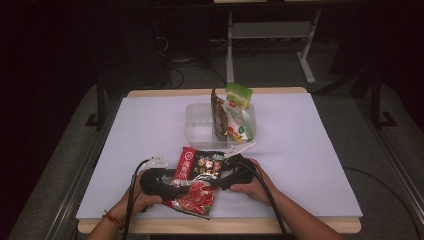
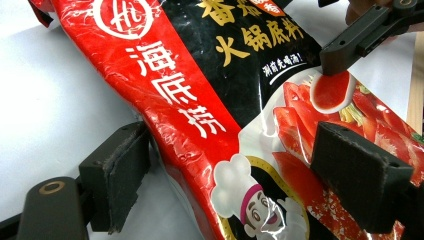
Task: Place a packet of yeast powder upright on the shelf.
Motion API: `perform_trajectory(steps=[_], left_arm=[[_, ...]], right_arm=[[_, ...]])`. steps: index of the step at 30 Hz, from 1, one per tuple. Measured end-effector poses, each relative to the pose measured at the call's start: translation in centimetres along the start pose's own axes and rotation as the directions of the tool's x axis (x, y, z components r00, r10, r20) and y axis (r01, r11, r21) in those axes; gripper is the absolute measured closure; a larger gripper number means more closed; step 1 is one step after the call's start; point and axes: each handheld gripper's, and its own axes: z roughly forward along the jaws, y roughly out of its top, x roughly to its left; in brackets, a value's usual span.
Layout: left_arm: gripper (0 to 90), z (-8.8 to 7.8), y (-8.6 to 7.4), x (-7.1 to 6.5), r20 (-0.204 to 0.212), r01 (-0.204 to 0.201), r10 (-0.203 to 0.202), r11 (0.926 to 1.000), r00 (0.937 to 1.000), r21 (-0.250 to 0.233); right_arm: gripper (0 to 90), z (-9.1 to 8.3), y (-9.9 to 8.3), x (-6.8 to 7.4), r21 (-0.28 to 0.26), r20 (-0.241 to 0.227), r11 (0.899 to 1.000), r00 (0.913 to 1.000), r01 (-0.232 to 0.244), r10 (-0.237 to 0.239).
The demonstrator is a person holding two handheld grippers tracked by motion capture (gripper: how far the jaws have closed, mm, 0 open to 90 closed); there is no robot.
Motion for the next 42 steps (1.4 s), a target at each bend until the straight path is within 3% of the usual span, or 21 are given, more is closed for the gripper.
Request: perform_trajectory(steps=[5, 11, 18, 23, 30, 35, 38, 42], left_arm=[[16.0, -0.2, -0.1, -0.2, -0.015, -0.026, 0.026, 0.9997, 0.9995, 0.003], [20.4, -0.7, -0.4, -0.2, -0.02, -0.03, 0.03, 0.9994, 0.9994, -0.019], [24.8, -1.0, -0.3, -0.2, -0.033, -0.038, 0.037, 0.9985, 0.9988, -0.04], [30.5, -1.5, -0.1, -0.4, -0.048, -0.044, 0.041, 0.9968, 0.998, -0.067], [39.0, -2.5, 0.5, -1.0, -0.066, -0.08, 0.072, 0.9892, 0.9952, -0.123], [39.4, -3.1, 1.0, -1.2, -0.092, -0.09, 0.075, 0.9799, 0.9929, -0.178], [37.3, -3.2, 1.1, -1.2, -0.092, -0.078, 0.062, 0.9783, 0.9938, -0.192], [31.0, -2.9, 1.1, -1.1, -0.068, -0.06, 0.047, 0.979, 0.9965, -0.195]], right_arm=[[19.4, 0.3, 0.1, 0.1, -0.018, 0.027, 1.0, 0.9996, 0.011, -0.01], [40.2, 0.2, 0.3, -0.5, -0.106, 0.039, 0.994, 0.9985, -0.035, 0.039], [59.4, -0.6, 0.2, -0.7, -0.176, 0.043, 0.984, 0.9981, -0.036, 0.044], [68.0, -1.4, 0.4, -0.2, -0.221, 0.063, 0.975, 0.998, 0.005, 0.009], [76.3, -3.1, 0.9, 0.7, -0.297, 0.089, 0.954, 0.996, 0.038, -0.012], [79.9, -4.2, 1.2, 1.5, -0.335, 0.103, 0.938, 0.9933, 0.085, -0.053], [81.5, -4.6, 1.5, 2.1, -0.355, 0.098, 0.929, 0.992, 0.11, -0.08], [81.9, -4.9, 1.6, 2.6, -0.36, 0.099, 0.923, 0.989, 0.138, -0.11]])
